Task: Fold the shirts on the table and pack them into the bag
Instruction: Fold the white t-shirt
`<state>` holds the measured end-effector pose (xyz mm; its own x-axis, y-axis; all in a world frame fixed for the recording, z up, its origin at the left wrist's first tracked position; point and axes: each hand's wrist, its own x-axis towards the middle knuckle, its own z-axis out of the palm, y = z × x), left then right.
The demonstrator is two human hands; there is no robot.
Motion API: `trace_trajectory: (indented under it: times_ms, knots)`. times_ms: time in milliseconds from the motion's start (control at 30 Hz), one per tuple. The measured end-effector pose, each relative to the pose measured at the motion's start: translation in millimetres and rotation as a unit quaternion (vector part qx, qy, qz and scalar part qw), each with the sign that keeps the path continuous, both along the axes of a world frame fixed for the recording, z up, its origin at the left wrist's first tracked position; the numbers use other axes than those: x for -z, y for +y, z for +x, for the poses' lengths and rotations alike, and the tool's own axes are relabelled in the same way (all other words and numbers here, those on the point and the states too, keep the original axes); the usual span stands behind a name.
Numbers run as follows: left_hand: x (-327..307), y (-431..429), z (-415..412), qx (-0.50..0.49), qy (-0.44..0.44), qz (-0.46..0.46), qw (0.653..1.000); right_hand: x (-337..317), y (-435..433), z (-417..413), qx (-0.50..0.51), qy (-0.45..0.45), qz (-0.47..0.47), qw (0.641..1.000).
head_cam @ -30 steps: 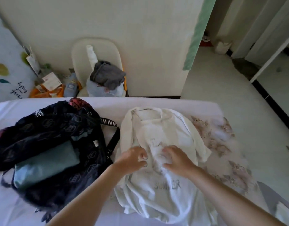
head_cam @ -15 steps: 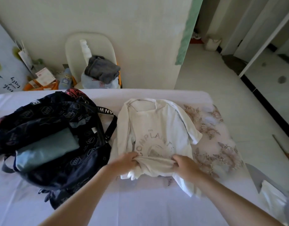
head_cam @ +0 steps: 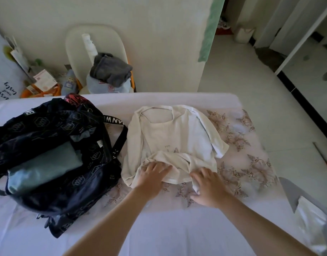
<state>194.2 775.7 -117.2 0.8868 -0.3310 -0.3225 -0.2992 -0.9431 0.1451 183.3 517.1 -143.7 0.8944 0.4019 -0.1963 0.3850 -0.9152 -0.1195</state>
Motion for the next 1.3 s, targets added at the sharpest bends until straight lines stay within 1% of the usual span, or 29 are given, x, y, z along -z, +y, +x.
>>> trace_trajectory:
  times_ms: [67, 133, 200, 233, 267, 300, 333, 367, 400, 433, 467, 500, 533, 567, 600, 633, 700, 733, 767, 800, 833, 900, 933, 967, 1000, 1033, 1100, 1233, 1300]
  knots:
    - [2.6, -4.3, 10.6, -0.007, -0.034, 0.023, 0.999, 7.4, -9.2, 3.8, 0.003, -0.009, 0.019, 1.000]
    - [4.3, -5.3, 20.7, 0.002, -0.047, 0.053, 0.997, 11.1, -14.3, 12.9, 0.038, -0.004, 0.076, 0.996]
    - [7.8, -3.1, 26.1, 0.022, -0.056, 0.080, 0.995, 6.7, -13.7, 22.3, 0.108, 0.011, 0.156, 0.982]
    - [8.0, -1.3, 27.9, 0.021, -0.070, 0.075, 0.995, 2.4, -12.4, 27.2, 0.163, 0.026, 0.199, 0.966]
    - [7.4, 0.9, 29.9, 0.014, -0.099, 0.052, 0.994, -3.8, -11.1, 32.1, 0.224, 0.050, 0.244, 0.942]
    - [5.9, 3.7, 31.7, 0.002, -0.138, 0.010, 0.990, -13.5, -9.9, 36.8, 0.280, 0.066, 0.279, 0.916]
    - [3.4, 7.1, 32.8, -0.014, -0.174, -0.055, 0.983, -23.2, -10.0, 40.8, 0.319, 0.068, 0.313, 0.892]
    - [-3.2, 10.2, 32.3, -0.036, -0.189, -0.133, 0.972, -34.6, -10.4, 43.9, 0.342, 0.064, 0.335, 0.876]
    - [-14.9, 12.1, 31.3, -0.057, -0.173, -0.215, 0.959, -46.2, -11.7, 46.1, 0.352, 0.056, 0.353, 0.865]
    - [-29.0, 14.1, 29.3, -0.092, -0.128, -0.281, 0.947, -57.2, -13.1, 47.3, 0.354, 0.051, 0.367, 0.859]
    - [-43.3, 15.2, 27.9, -0.135, -0.070, -0.321, 0.935, -66.3, -14.5, 47.0, 0.350, 0.053, 0.379, 0.855]
    - [-59.3, 15.1, 26.2, -0.175, -0.003, -0.324, 0.930, -76.1, -15.9, 45.6, 0.341, 0.060, 0.379, 0.858]
    - [-73.9, 15.3, 24.0, -0.200, 0.074, -0.295, 0.931, -82.7, -17.7, 43.4, 0.326, 0.076, 0.361, 0.870]
    - [-85.5, 15.5, 19.4, -0.198, 0.155, -0.245, 0.936, -88.9, -18.8, 39.4, 0.306, 0.106, 0.327, 0.888]
    - [-92.8, 15.2, 12.9, -0.184, 0.235, -0.191, 0.935, -93.5, -19.4, 34.3, 0.281, 0.157, 0.290, 0.901]
    - [-96.5, 14.6, 4.0, -0.177, 0.311, -0.151, 0.922, -93.3, -20.4, 28.9, 0.251, 0.223, 0.248, 0.909]
    - [-93.8, 11.1, -17.8, -0.183, 0.451, -0.117, 0.866, -89.1, -22.7, 14.9, 0.193, 0.354, 0.132, 0.906]
    - [-88.8, 7.7, -27.7, -0.181, 0.504, -0.125, 0.835, -88.1, -23.2, 5.8, 0.189, 0.405, 0.073, 0.892]
    - [-83.3, 3.5, -36.1, -0.175, 0.530, -0.133, 0.819, -86.4, -22.9, -3.3, 0.197, 0.445, 0.039, 0.873]
    - [-76.5, -1.3, -41.5, -0.173, 0.524, -0.140, 0.822, -83.6, -22.2, -10.2, 0.205, 0.459, 0.024, 0.864]
    - [-72.6, -6.4, -45.4, -0.168, 0.495, -0.148, 0.839, -81.6, -22.3, -13.9, 0.202, 0.445, 0.022, 0.872]
    - [-67.2, -15.0, -44.9, -0.119, 0.393, -0.153, 0.899, -78.8, -24.2, -14.5, 0.187, 0.368, 0.036, 0.910]
    - [-64.8, -20.1, -42.4, -0.093, 0.334, -0.151, 0.926, -78.8, -25.9, -13.3, 0.190, 0.329, 0.054, 0.923]
    - [-62.5, -25.5, -38.9, -0.082, 0.282, -0.154, 0.943, -79.1, -28.6, -10.9, 0.199, 0.293, 0.075, 0.932]
    - [-59.5, -30.6, -33.6, -0.083, 0.242, -0.162, 0.953, -79.7, -32.1, -6.0, 0.210, 0.257, 0.090, 0.939]
    - [-57.3, -37.1, -28.2, -0.093, 0.218, -0.178, 0.955, -79.0, -36.0, 0.1, 0.224, 0.221, 0.100, 0.944]
    - [-53.4, -52.1, -14.9, -0.105, 0.186, -0.197, 0.957, -75.0, -44.9, 13.1, 0.237, 0.154, 0.104, 0.954]
    - [-33.0, -86.7, 21.7, -0.031, 0.086, -0.135, 0.987, -57.0, -62.1, 46.9, 0.250, 0.049, 0.088, 0.963]
    - [-18.7, -102.1, 42.8, 0.009, 0.057, -0.093, 0.994, -42.3, -73.1, 65.1, 0.212, 0.005, 0.048, 0.976]
